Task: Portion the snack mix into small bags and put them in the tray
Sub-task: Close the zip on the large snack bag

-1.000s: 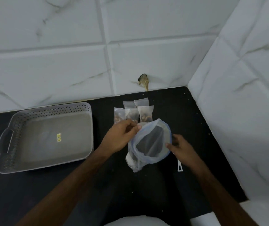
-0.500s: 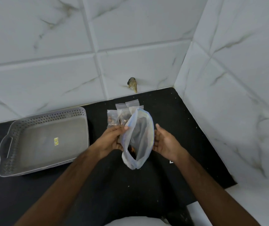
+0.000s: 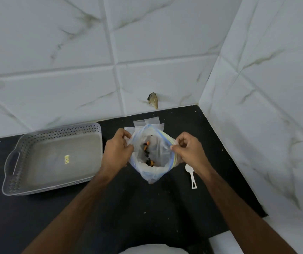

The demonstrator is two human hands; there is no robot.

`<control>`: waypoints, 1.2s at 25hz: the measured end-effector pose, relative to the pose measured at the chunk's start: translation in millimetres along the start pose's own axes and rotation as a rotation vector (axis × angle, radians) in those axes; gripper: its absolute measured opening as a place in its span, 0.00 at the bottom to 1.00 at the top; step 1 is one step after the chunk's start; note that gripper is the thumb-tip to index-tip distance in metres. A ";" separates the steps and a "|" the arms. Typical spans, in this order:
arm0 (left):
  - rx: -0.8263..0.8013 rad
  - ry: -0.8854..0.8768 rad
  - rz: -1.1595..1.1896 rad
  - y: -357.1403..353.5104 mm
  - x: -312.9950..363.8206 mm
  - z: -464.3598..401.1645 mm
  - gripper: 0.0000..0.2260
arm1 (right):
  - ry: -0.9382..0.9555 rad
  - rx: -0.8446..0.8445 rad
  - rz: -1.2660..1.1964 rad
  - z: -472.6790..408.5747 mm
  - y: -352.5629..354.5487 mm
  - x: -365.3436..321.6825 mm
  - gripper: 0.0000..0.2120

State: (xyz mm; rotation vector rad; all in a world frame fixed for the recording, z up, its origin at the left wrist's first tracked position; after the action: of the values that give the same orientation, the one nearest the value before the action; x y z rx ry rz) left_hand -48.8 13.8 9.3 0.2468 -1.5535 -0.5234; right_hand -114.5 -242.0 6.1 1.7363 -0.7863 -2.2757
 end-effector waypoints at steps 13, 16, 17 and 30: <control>-0.302 0.226 0.129 -31.4 -22.7 4.2 0.12 | -0.167 -0.428 -0.152 2.0 -48.9 25.2 0.14; -0.266 0.288 0.193 -37.3 -20.4 -18.2 0.11 | -0.272 -0.378 -0.235 -14.2 -52.5 21.8 0.16; -0.271 0.331 0.242 -40.3 -20.4 -24.0 0.11 | -0.323 -0.343 -0.230 -22.8 -54.9 22.0 0.16; -0.625 0.459 0.571 -45.4 -37.5 -31.6 0.27 | -0.007 -0.776 -0.096 -40.7 -63.3 -9.3 0.18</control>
State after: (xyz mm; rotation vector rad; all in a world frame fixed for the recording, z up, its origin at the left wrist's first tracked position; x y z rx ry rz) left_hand -22.8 -13.6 -45.8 -0.5144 -0.8927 -0.4302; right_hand -62.5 -196.7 -25.3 1.3942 0.1941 -2.1955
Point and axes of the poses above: each hand's wrist, its own z-axis away from the middle knuckle, its own y-axis out of the back of the hand, x = y × z, the point moved 8 cm from there along -z, towards the middle knuckle, and after that the axes turned 7 degrees about z, right-handed, at the moved point
